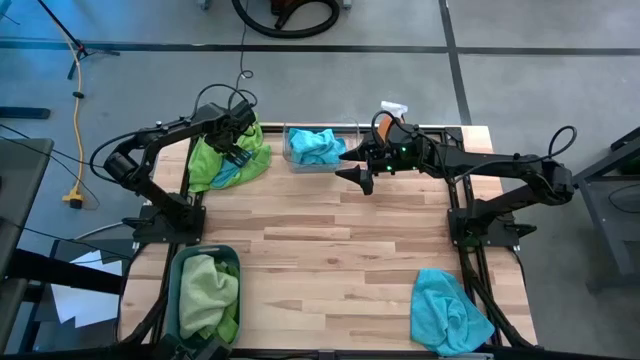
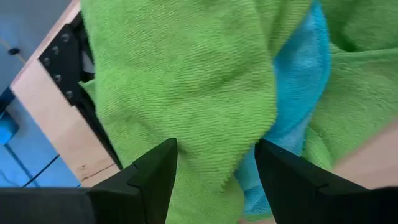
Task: Sort microfiber towel by color & place in baskets
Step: Put the green microfiber towel into the blue bin
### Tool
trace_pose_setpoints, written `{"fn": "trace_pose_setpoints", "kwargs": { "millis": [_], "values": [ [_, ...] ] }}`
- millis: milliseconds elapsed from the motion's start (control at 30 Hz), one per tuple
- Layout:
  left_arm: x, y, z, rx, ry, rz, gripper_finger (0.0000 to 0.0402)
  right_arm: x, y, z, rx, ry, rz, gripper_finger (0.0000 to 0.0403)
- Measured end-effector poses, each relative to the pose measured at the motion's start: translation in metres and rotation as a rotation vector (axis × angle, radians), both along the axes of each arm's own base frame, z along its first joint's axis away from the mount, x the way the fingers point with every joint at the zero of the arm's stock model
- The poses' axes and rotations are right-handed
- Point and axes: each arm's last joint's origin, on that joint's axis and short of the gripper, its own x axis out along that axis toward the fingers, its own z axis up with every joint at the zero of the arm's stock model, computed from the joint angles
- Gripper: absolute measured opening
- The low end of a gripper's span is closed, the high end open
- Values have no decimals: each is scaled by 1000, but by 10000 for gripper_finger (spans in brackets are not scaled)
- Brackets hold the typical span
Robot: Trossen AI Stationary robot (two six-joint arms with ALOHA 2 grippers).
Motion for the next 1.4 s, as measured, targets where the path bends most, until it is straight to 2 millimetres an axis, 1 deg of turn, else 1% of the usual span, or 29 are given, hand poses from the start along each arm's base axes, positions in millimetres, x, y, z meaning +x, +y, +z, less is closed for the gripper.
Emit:
{"fn": "trace_pose_setpoints", "kwargs": {
  "millis": [100, 167, 233, 333, 367, 500, 600, 667, 733, 867, 1033, 1100, 1167, 1267, 1333, 1400],
  "values": [
    [0, 0, -1, -1, 3, 11, 186, 0, 0, -2, 4, 16, 0, 287],
    [0, 0, -1, -8, 11, -7, 158, -1, 0, -2, 5, 20, 0, 287],
    [0, 0, -1, -16, 17, -35, 115, -1, 0, -2, 5, 20, 0, 287],
    [-1, 1, -1, -34, 17, -69, 30, -1, 0, -2, 6, 21, 0, 287],
    [-2, 1, 0, -41, 7, -72, 16, -1, 0, -2, 6, 21, 0, 287],
    [-8, 0, 8, -24, -17, -78, 6, -1, 0, -2, 6, 21, 0, 287],
    [-14, -3, 21, 15, -43, -87, 2, -1, 0, -2, 6, 21, 1, 287],
    [-17, -6, 37, 64, -77, -87, 1, -1, 0, -2, 6, 21, 1, 287],
    [-20, -10, 58, 126, -133, -93, 1, -1, 0, -2, 5, 21, 1, 287],
    [-26, -21, 113, 289, -276, -121, 1, -1, 0, -2, -29, 19, 12, 287],
    [-39, -39, 187, 522, -427, -152, 0, 1, 0, 2, -57, -21, 16, 287],
    [-44, -48, 213, 596, -492, -178, 0, 1, 0, 5, -64, -49, 15, 287],
    [-50, -57, 235, 659, -561, -214, 0, 2, -1, 9, -70, -91, 13, 287],
    [-52, -68, 259, 716, -668, -291, 0, 3, -1, 17, -73, -171, 10, 287],
    [-51, -75, 268, 738, -731, -350, 0, 4, -1, 23, -89, -233, 17, 287],
    [-47, -81, 273, 748, -788, -411, 0, 4, -1, 29, -109, -292, 23, 287]
  ]
}}
